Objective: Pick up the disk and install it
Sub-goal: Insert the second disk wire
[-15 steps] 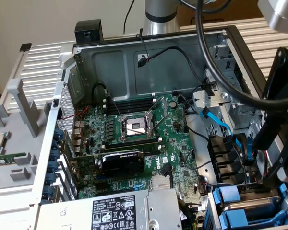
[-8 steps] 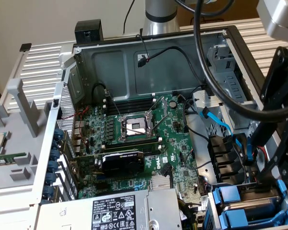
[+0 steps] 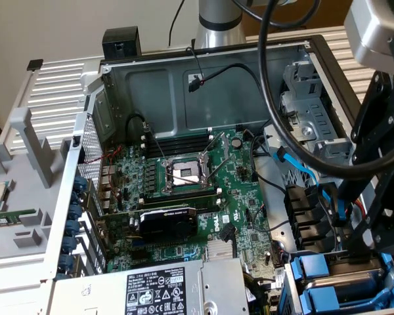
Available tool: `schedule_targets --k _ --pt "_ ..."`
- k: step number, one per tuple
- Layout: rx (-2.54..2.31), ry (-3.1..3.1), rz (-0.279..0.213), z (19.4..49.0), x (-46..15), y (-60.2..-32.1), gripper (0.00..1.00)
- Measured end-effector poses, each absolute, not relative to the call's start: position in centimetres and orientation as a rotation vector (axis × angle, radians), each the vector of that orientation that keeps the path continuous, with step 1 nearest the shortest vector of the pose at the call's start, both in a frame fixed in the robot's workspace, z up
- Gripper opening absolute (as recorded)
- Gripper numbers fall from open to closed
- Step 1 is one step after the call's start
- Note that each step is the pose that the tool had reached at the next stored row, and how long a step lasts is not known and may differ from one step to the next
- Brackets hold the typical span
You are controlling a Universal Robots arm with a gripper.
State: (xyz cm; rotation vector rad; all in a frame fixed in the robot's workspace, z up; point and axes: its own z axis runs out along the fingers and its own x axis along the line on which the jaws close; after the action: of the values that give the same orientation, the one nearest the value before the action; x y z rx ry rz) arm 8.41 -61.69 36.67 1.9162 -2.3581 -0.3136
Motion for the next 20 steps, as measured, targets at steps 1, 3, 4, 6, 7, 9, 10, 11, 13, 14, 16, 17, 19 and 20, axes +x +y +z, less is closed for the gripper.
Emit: schedule_targets --k 1,3,4,6,7,9,10,11,13,14,16,17,19,20 --pt "1.913 -2.362 -0.315 36.59 8.41 -61.69 0.54" --pt "1.904 -2.37 -0.318 36.43 8.4 -61.69 0.54" --pt "1.901 -2.374 -0.319 36.38 8.4 -61.69 0.54" --pt "1.898 -2.378 -0.321 36.37 8.4 -61.69 0.54" --pt "1.898 -2.378 -0.323 36.36 8.4 -61.69 0.54" --pt "1.899 -2.379 -0.328 36.3 8.4 -61.7 0.54" --pt "1.9 -2.38 -0.332 36.25 8.39 -61.7 0.54" --pt "1.902 -2.381 -0.337 36.18 8.4 -61.69 0.54" --pt "1.908 -2.385 -0.353 36.03 8.4 -61.69 0.54" --pt "1.911 -2.387 -0.362 35.97 8.4 -61.7 0.54" --pt "1.914 -2.389 -0.373 35.89 8.4 -61.7 0.54" --pt "1.914 -2.389 -0.376 35.83 8.4 -61.7 0.54" --pt "1.913 -2.388 -0.381 35.79 8.41 -61.7 0.54" --pt "1.912 -2.387 -0.383 35.79 8.41 -61.7 0.54"
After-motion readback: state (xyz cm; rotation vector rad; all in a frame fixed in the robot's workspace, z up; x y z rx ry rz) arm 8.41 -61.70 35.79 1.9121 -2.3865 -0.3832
